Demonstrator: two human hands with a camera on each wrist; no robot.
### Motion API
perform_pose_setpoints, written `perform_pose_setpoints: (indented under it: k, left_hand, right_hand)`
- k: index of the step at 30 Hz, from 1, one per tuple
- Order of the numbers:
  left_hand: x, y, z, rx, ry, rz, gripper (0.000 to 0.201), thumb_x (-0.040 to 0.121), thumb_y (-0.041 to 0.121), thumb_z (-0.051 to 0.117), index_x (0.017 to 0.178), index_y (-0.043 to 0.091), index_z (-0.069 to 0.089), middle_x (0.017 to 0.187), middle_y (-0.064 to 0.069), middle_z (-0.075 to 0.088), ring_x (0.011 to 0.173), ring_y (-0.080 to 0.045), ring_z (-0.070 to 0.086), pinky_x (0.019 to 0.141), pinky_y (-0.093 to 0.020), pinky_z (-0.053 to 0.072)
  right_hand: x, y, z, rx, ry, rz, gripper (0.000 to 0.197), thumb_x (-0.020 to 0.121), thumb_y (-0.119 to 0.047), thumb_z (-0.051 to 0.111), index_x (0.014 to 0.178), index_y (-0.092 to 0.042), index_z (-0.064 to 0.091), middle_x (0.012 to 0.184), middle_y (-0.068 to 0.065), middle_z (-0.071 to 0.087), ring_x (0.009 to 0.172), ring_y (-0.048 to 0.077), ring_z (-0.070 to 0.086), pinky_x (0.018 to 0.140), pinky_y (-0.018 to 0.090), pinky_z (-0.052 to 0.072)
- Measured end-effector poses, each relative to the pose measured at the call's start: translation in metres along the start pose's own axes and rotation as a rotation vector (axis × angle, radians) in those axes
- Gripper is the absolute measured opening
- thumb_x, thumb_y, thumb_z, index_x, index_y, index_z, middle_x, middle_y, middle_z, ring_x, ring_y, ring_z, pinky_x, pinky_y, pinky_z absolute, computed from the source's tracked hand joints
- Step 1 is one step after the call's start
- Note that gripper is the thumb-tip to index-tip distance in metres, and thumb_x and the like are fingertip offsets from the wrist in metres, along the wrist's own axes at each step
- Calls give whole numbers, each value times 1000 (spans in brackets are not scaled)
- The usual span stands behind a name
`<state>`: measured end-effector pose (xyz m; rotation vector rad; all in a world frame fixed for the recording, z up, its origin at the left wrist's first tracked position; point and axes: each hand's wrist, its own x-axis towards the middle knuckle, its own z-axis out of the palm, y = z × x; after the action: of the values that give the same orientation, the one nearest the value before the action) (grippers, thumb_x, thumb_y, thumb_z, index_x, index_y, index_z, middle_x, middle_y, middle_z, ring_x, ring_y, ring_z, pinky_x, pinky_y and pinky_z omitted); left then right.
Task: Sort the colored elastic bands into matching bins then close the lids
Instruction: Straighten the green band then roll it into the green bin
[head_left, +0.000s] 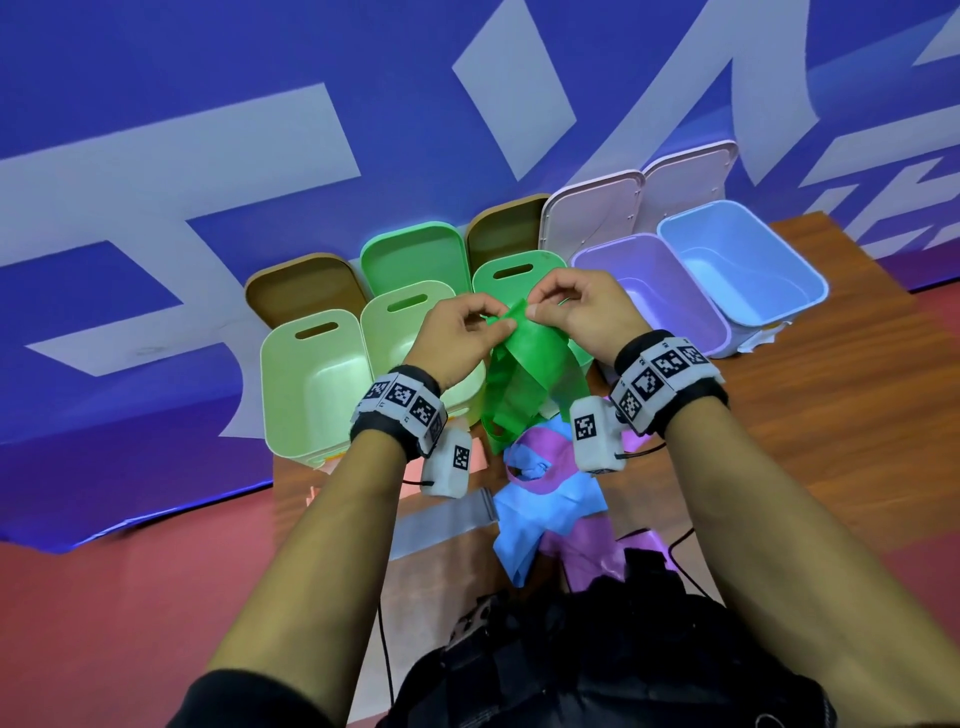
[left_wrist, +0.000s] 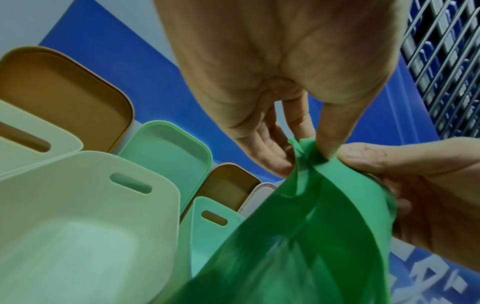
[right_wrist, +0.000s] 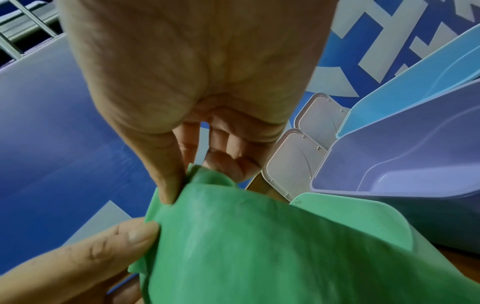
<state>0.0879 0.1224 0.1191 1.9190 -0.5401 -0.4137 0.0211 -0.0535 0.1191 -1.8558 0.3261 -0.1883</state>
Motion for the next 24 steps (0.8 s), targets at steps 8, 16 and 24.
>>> perform_pose_setpoints:
  k: [8,16,24]
  left_hand:
    - [2,3,-3,-25,30,25,12,87,15,74,82,25,68,76,-5,64,70,-20,56,72,-30,48]
    - [4,12,-4,-61,65,104,6,87,14,73,85,19,70,76,-11,68,70,-21,58,72,-32,51]
    - [5,13,-4,-109,81,89,5,88,10,72,90,13,69,82,-13,69,74,-20,63,76,-30,55]
  right_hand:
    - [2,-4,1,-24,-12,42,13,78,-19,78,82,-26,67,74,-4,64,73,13,60,77,36,50]
    - [-4,-15,-12,57,-44,21,21,81,-2,77,84,-19,66,73,0,63,69,10,60,69,21,51]
    - [-2,-17,-15,11,-12,-20,28,81,3,73,79,-25,70,77,-1,67,78,15,63,91,36,56]
